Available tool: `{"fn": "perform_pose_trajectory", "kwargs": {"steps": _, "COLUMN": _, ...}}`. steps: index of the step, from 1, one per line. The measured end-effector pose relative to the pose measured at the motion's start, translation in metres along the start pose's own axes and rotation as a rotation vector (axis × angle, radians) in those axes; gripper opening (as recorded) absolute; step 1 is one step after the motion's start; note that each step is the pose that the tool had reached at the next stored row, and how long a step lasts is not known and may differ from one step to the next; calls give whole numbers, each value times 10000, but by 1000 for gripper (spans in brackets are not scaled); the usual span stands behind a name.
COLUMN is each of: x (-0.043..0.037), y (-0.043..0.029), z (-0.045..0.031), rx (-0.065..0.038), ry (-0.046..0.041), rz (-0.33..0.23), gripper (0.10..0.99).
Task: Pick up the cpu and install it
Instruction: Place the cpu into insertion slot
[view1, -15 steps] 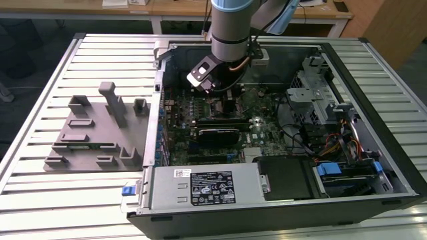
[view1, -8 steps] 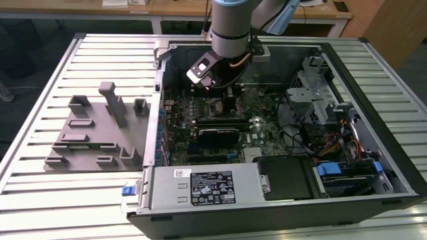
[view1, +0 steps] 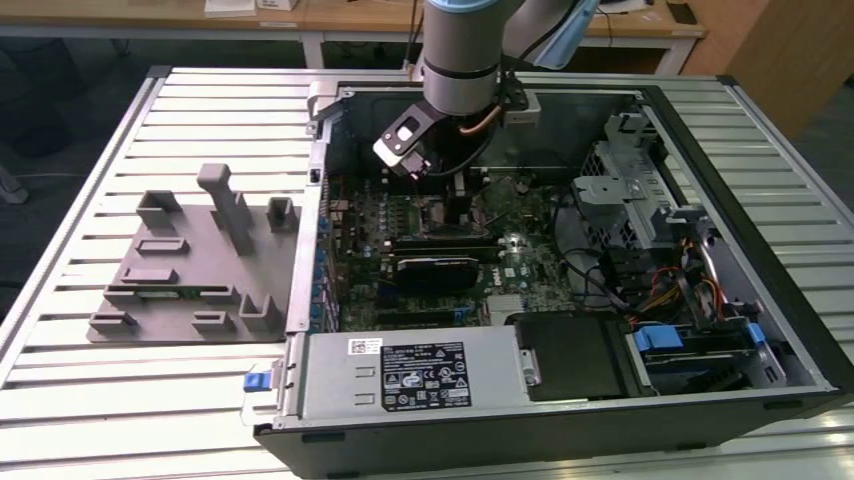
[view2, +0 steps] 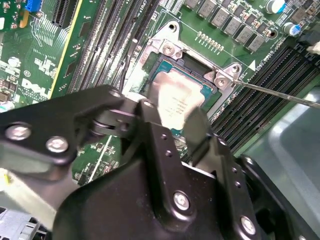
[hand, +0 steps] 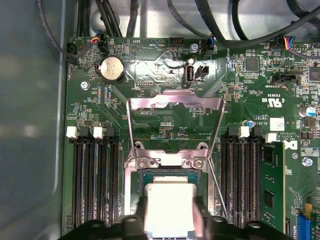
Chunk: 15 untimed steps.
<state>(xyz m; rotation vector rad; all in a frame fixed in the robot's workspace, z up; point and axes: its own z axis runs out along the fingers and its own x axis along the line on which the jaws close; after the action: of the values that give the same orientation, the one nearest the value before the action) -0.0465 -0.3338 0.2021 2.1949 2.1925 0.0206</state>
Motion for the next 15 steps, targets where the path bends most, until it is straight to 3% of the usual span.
{"fn": "perform_pose_trajectory", "kwargs": {"steps": 1, "x": 0, "y": 0, "z": 0, "rx": 0, "ry": 0, "rz": 0, "gripper": 420}}
{"fn": "perform_pose_trajectory", "kwargs": {"steps": 4, "x": 0, "y": 0, "z": -1, "rx": 0, "ry": 0, "rz": 0, "gripper": 361}}
{"fn": "perform_pose_trajectory", "kwargs": {"steps": 7, "x": 0, "y": 0, "z": -2, "rx": -1, "ry": 0, "rz": 0, "gripper": 184}}
{"fn": "perform_pose_trajectory", "kwargs": {"steps": 8, "x": 0, "y": 0, "z": -2, "rx": 0, "ry": 0, "rz": 0, "gripper": 184}}
{"fn": "perform_pose_trajectory", "kwargs": {"steps": 9, "x": 0, "y": 0, "z": -3, "rx": 0, "ry": 0, "rz": 0, "gripper": 125}}
{"fn": "perform_pose_trajectory", "kwargs": {"steps": 15, "x": 0, "y": 0, "z": -4, "rx": -1, "ry": 1, "rz": 0, "gripper": 106}}
